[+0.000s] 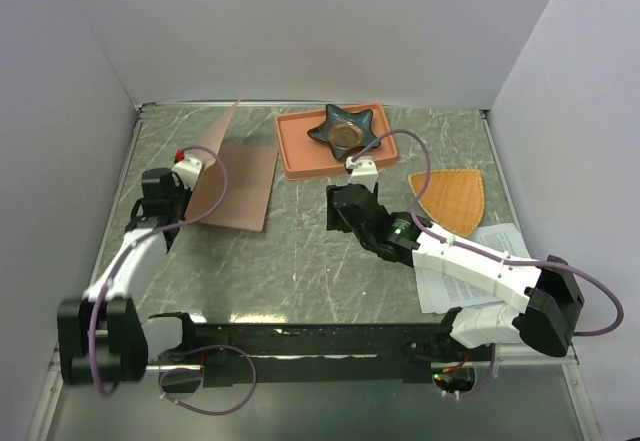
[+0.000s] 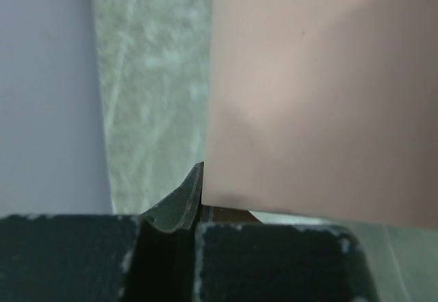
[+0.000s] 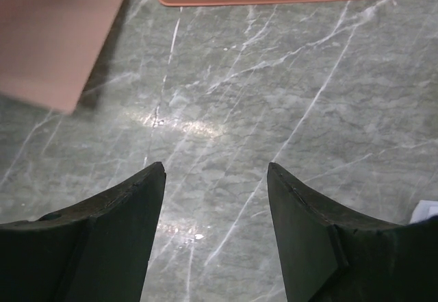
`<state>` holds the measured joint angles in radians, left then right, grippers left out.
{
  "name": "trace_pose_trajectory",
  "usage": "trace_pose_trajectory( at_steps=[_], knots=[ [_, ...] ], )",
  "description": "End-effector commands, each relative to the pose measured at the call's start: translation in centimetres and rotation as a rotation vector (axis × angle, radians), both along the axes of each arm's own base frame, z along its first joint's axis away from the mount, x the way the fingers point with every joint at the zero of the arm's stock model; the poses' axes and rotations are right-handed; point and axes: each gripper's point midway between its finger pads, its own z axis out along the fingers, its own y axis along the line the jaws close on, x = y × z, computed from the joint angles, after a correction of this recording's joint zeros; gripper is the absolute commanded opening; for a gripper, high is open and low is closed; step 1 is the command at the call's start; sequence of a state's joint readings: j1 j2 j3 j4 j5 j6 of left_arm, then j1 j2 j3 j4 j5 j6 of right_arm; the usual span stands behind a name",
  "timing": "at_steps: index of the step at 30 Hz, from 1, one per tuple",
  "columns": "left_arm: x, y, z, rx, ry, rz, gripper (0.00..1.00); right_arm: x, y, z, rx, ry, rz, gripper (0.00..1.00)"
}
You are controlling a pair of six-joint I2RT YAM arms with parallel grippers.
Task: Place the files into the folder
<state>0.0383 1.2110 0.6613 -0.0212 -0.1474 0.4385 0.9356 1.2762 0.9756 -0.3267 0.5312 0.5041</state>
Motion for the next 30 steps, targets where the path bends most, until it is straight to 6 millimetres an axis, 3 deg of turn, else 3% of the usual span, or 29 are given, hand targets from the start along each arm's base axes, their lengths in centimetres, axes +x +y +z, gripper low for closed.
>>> trace_pose_trajectory(
  at_steps=[1, 3, 7, 11, 14, 16, 18, 19, 21, 25, 30],
  knots=[
    [-6.2, -4.0, 0.0, -0.194, 0.126, -0.121, 0.01, -0.8, 2.4, 0.4, 0.085, 0.032, 0.013, 0.70],
    [-8.1, -4.4, 0.5, -0.241, 0.176, -0.118, 0.01, -1.7, 3.4, -0.6, 0.128, 0.075, 0.023, 0.77],
    [-9.9, -5.8, 2.2, -0.349, 0.207, -0.156, 0.01, -3.5, 5.9, -3.6, 0.225, 0.182, 0.098, 0.86],
    [-10.7, -4.5, 4.6, -0.330, 0.162, -0.110, 0.01, -4.8, 8.6, -6.4, 0.277, 0.293, 0.174, 0.92],
    [-11.5, -4.5, 5.9, -0.331, 0.158, -0.106, 0.01, -4.6, 10.4, -7.9, 0.338, 0.333, 0.206, 0.95],
    [-12.0, -4.6, 6.2, -0.334, 0.167, -0.105, 0.01, -4.6, 12.7, -7.0, 0.453, 0.332, 0.266, 0.94],
    [-12.0, -4.7, 6.9, -0.341, 0.158, -0.103, 0.01, -5.1, 14.2, -7.7, 0.500, 0.379, 0.306, 0.94],
    [-12.1, -4.7, 7.0, -0.344, 0.165, -0.103, 0.01, -4.6, 15.4, -6.5, 0.578, 0.356, 0.324, 0.94],
    [-12.0, -4.5, 7.1, -0.337, 0.167, -0.092, 0.01, -4.9, 16.4, -5.8, 0.651, 0.368, 0.361, 0.94],
    [-12.0, -4.4, 7.4, -0.330, 0.166, -0.089, 0.01, -5.0, 17.6, -4.5, 0.759, 0.381, 0.387, 0.93],
    [-11.9, -4.2, 7.6, -0.323, 0.164, -0.080, 0.01, -5.2, 18.0, -5.9, 0.793, 0.460, 0.365, 0.90]
  ],
)
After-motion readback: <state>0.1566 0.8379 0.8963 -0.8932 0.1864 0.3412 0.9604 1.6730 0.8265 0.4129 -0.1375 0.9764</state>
